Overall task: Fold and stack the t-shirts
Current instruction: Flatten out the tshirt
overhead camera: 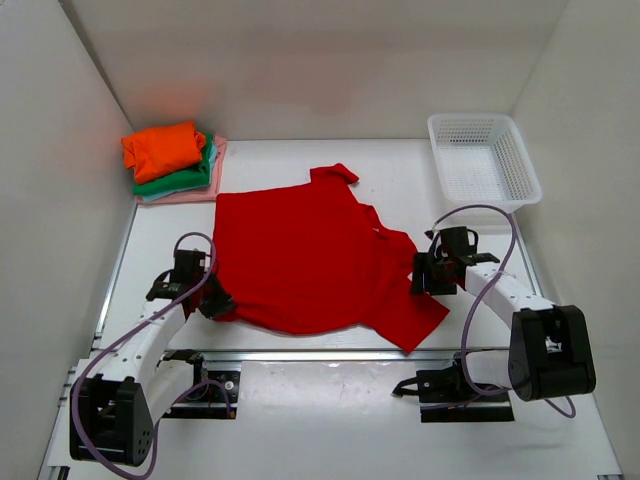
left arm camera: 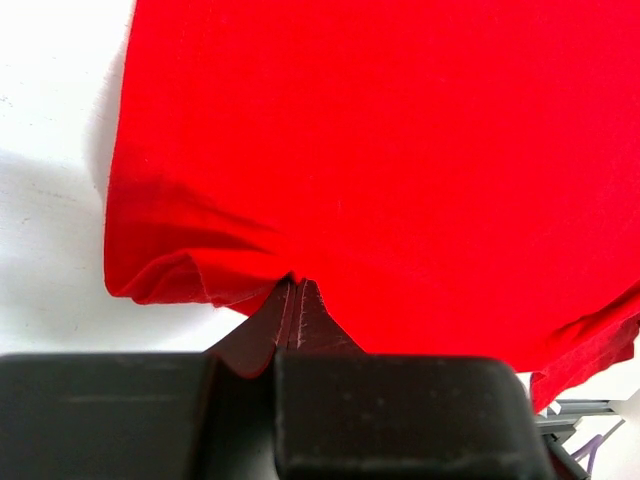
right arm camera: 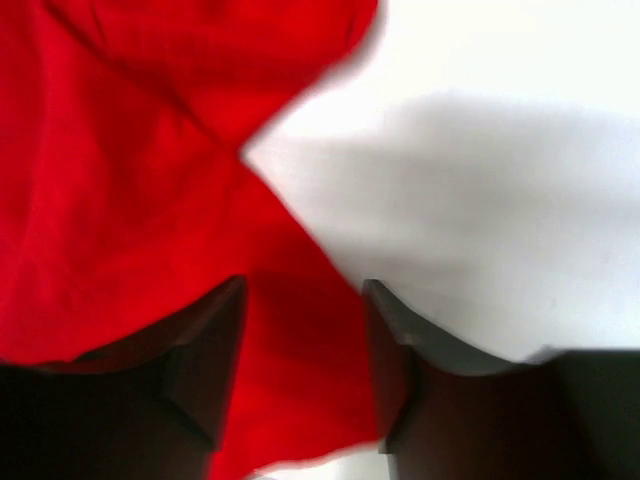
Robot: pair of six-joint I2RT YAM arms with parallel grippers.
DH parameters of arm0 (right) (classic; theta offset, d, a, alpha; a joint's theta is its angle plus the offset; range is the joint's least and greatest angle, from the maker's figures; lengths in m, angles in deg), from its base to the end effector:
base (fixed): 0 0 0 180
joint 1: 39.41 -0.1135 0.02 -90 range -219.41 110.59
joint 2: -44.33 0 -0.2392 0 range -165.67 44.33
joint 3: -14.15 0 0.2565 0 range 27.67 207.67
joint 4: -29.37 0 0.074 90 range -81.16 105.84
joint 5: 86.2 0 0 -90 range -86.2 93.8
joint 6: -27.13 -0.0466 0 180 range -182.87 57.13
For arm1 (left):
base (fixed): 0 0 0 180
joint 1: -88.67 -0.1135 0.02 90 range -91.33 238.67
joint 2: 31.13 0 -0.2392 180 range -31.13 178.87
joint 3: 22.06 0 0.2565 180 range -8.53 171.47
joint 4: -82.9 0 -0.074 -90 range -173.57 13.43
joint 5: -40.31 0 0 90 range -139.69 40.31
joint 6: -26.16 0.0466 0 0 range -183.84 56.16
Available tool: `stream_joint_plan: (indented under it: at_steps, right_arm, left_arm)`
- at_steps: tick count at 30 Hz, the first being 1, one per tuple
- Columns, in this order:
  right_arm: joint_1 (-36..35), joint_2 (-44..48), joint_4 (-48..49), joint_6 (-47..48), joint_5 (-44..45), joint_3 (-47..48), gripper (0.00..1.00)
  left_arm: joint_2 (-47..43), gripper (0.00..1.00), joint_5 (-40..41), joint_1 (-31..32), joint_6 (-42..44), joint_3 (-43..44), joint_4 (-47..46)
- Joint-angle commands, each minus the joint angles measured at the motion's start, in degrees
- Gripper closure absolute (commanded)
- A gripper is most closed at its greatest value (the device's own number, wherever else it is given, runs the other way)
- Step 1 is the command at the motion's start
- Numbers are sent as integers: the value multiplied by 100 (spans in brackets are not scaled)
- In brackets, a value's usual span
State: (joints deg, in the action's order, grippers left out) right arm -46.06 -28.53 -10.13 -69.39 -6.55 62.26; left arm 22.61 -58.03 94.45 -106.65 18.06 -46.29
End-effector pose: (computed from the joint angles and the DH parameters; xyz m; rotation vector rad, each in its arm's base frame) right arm 0.2320 0.0355 0.1267 -0.0589 2.6989 0.3136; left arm 0.1781 -0.0248 0.1376 -0.8333 2.6321 -0.4412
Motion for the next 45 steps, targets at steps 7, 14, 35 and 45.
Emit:
stream_joint_plan:
  at_steps: [7,14,35,45]
  right_arm:
    - [-3,-255,532,134,-257,-128,89]
    - [50,411,-179,-33,-608,197,100]
    - [358,264,-567,46,-786,127,55]
    - [-406,53,-57,-385,103,-259,43]
  left_arm:
    - [-74,100,166,125,88,66,-54]
    - [-126,100,245,178,141,259,95]
    - [-214,100,122,257,141,250,104]
    - [-249,100,113,230,88,207,113]
